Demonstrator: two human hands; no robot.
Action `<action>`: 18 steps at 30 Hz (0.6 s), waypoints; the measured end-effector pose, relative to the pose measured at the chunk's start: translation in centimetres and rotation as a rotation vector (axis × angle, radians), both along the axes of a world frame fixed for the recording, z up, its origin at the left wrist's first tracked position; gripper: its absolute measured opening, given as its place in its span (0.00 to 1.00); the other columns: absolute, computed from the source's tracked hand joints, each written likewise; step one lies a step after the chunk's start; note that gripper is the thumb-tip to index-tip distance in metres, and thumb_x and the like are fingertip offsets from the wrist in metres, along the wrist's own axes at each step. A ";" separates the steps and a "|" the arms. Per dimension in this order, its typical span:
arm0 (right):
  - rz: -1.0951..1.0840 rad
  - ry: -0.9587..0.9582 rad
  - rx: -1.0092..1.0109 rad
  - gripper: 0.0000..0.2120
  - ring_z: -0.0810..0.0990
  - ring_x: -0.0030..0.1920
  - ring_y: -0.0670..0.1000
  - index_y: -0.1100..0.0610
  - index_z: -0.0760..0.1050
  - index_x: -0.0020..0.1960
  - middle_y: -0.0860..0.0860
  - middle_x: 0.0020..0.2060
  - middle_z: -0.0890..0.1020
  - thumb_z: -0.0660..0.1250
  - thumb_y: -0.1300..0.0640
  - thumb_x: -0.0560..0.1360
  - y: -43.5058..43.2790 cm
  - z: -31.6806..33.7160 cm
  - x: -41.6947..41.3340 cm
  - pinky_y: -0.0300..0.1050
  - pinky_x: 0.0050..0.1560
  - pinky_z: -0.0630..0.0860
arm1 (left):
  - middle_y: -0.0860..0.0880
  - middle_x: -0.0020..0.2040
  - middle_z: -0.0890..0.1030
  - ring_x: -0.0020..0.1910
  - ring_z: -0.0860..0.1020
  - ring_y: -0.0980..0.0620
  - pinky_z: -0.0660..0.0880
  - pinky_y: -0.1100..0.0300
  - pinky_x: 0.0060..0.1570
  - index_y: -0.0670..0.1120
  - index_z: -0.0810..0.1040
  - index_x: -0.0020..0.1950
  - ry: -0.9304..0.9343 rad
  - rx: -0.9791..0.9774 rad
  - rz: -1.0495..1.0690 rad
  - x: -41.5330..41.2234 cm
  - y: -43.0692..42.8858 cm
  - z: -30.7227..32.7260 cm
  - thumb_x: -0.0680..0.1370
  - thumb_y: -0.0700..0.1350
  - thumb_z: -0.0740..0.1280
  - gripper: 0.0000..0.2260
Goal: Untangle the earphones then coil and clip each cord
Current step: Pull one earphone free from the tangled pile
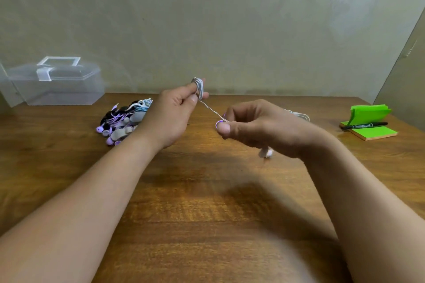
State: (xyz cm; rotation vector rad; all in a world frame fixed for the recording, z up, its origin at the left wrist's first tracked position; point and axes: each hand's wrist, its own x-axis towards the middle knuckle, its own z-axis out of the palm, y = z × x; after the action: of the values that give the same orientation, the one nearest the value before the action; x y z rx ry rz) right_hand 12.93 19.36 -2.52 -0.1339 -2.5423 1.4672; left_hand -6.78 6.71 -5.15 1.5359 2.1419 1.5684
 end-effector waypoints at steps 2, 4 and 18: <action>0.064 -0.107 0.062 0.16 0.65 0.31 0.49 0.60 0.81 0.50 0.58 0.36 0.70 0.76 0.48 0.75 0.5 0.7 0.9 0.41 0.30 0.62 | 0.62 0.60 0.84 0.54 0.78 0.58 0.72 0.65 0.55 0.59 0.76 0.73 0.078 -0.011 0.035 -0.1 0.0 -0.3 0.87 0.46 0.60 0.17; 0.051 -0.159 0.075 0.14 0.66 0.30 0.47 0.57 0.84 0.58 0.55 0.35 0.72 0.78 0.53 0.75 0.5 1.2 1.5 0.38 0.29 0.63 | 0.64 0.56 0.84 0.53 0.81 0.62 0.74 0.59 0.57 0.59 0.78 0.69 0.172 -0.038 0.090 0.0 -0.2 -0.4 0.86 0.48 0.60 0.14; -0.530 -0.065 0.073 0.07 0.67 0.25 0.47 0.54 0.82 0.52 0.49 0.29 0.79 0.67 0.52 0.80 4.0 0.1 1.3 0.39 0.29 0.63 | 0.51 0.42 0.77 0.34 0.73 0.55 0.69 0.63 0.33 0.47 0.79 0.63 0.065 0.096 0.266 -1.0 -0.5 0.9 0.86 0.39 0.54 0.15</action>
State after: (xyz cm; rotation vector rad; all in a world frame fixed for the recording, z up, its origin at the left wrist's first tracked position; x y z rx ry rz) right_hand 14.26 23.33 -2.45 -0.7854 -2.3434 1.1722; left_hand -7.75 6.23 -4.28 1.3914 2.4263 1.7449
